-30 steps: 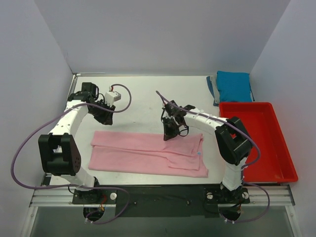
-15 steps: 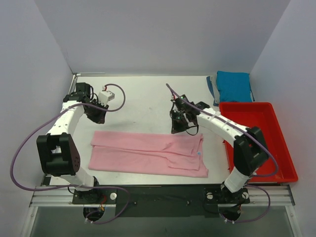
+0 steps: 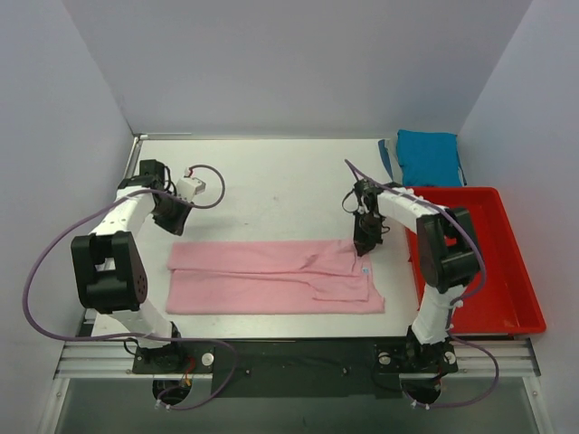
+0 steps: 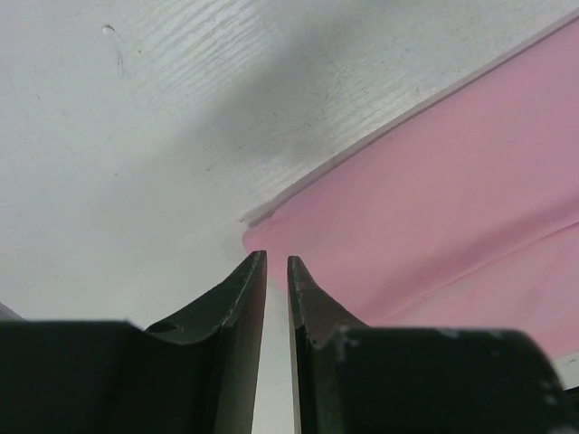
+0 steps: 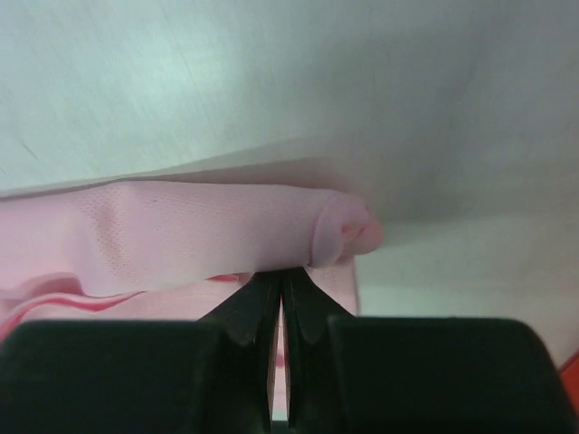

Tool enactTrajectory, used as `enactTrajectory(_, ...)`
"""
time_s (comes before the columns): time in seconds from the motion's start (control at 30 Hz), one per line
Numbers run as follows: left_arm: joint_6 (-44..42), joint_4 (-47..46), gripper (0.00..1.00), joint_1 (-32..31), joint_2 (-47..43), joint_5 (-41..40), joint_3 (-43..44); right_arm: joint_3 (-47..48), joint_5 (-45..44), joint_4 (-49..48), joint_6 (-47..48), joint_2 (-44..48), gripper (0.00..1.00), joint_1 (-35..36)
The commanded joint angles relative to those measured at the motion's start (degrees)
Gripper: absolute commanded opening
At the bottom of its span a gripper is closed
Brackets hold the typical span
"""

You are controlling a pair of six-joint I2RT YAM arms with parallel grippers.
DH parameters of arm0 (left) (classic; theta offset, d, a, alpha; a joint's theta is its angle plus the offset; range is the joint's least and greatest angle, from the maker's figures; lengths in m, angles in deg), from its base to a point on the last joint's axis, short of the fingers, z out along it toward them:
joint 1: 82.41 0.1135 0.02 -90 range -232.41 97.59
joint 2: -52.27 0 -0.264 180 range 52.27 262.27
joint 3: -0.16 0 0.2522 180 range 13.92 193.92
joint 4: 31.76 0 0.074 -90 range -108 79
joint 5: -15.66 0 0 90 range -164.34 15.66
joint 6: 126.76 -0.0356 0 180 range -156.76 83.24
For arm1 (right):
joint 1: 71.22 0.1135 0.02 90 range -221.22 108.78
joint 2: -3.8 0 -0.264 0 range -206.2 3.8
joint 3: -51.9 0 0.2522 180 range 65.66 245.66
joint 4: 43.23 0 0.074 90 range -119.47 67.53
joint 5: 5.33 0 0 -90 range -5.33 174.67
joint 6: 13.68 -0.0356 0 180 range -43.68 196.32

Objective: Fold and stack the t-shirts
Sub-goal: Rotate the tshirt 90 degrees

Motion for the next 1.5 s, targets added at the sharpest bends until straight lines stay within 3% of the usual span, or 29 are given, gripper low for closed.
enactTrajectory(0.0,-1.9,-1.6,0.26,0.2,-3.2,-1.3,-2.2,17.8,-2.8,4.4,2.3,-12.5,0.0,-1.8)
enactTrajectory(0.2,-1.3,-1.2,0.26,-0.8,-3.8,0.8,-4.8,55.4,4.4,12.9,3.6,-31.6,0.0,-1.8)
enactTrajectory(0.27,-1.3,-1.6,0.26,-1.2,-4.1,0.7,-6.3,62.6,5.7,15.1,4.5,-33.3,0.0,-1.5)
enactTrajectory(0.43,-2.5,-3.5,0.26,-1.4,-3.5,-0.8,-10.1,58.6,2.1,13.2,7.0,-24.6,0.0,-2.5)
enactTrajectory(0.63,-2.4,-6.0,0.22,-1.5,-0.1,-2.0,-11.7,29.3,-3.9,8.2,6.4,-8.0,0.0,-3.7)
enactTrajectory(0.77,-3.8,-5.5,0.2,-2.6,0.9,-2.0,-15.2,19.0,-2.8,4.5,4.4,-6.2,0.0,-5.3)
enactTrajectory(0.83,-5.0,-4.5,0.21,-3.7,-0.4,-1.4,-17.6,18.5,-2.1,4.1,3.6,-8.0,0.0,-6.7)
enactTrajectory(0.93,-7.7,-2.2,0.21,-6.1,-3.0,0.1,-21.0,22.0,-0.5,5.1,3.1,-12.2,0.0,-7.6)
enactTrajectory(1.07,-10.4,3.6,0.21,-10.4,-6.9,4.1,-23.7,33.5,2.5,9.5,2.9,-22.5,0.0,-8.1)
enactTrajectory(1.27,-11.5,11.5,0.27,-21.1,-13.7,14.4,-24.2,61.8,8.9,12.8,1.2,-38.7,0.0,-9.1)
enactTrajectory(1.4,-9.5,13.0,0.3,-27.2,-17.4,17.9,-24.0,74.2,13.2,12.5,0.6,-42.0,0.0,-9.1)
enactTrajectory(1.47,-9.9,15.2,0.31,-27.5,-18.8,17.5,-23.3,72.4,12.5,11.1,1.0,-38.8,0.04,-9.1)
